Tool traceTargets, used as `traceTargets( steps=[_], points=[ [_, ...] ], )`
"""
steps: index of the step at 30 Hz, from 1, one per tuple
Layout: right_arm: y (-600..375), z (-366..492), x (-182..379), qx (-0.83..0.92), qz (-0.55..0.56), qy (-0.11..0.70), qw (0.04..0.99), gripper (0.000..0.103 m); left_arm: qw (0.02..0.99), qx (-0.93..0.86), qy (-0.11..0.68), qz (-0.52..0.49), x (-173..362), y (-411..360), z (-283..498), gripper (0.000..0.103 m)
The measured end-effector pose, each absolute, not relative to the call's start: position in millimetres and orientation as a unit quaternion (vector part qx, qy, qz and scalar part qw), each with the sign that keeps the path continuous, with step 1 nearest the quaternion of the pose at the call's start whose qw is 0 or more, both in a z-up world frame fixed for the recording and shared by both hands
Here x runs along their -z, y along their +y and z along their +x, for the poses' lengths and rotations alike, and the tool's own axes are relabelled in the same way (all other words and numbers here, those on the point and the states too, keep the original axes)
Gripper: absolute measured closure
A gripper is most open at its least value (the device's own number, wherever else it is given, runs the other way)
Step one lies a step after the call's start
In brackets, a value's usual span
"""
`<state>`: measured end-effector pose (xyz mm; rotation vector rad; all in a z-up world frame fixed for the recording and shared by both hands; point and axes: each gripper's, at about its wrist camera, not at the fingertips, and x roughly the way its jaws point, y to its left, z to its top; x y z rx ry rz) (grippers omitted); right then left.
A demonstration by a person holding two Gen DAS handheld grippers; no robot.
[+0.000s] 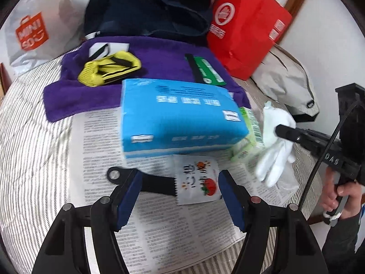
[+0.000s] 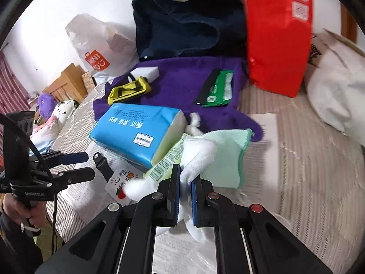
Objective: Organize soft objects
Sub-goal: 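Lift the white glove with right tool while left tool grasps the green tube packet, then carry green tube packet with left tool while right tool carries glove over the towel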
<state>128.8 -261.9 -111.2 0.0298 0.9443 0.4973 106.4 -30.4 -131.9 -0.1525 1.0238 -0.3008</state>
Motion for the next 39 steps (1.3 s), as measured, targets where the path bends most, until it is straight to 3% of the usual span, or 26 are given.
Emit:
traceTargets(
  steps=[12,23,28,33,39],
  points=[
    [-348.8,93.9,60.2,-0.125,0.059,0.410,0.901,0.094,0.858,0.180,0.479,-0.036,132.6,-114.8,113.2,0.037],
    [-375.2,85.8,76.9,-0.112,0.060,0.431,0.893,0.094,0.862,0.146,0.483,-0.040,143.4,-155.0,128.0,0.039],
    [-382.1,86.6,88.5,-0.120,0.060,0.445,0.885,0.094,0.857,0.127,0.498,-0.042,148.9,-166.9,139.0,0.053],
    [-387.0,86.9,96.7,-0.122,0.053,0.458,0.879,0.094,0.845,0.134,0.514,-0.063,152.1,-167.6,145.8,0.082],
    [-389.0,87.4,99.2,-0.124,0.052,0.462,0.877,0.094,0.846,0.141,0.510,-0.063,145.7,-164.9,140.0,0.086]
  ],
)
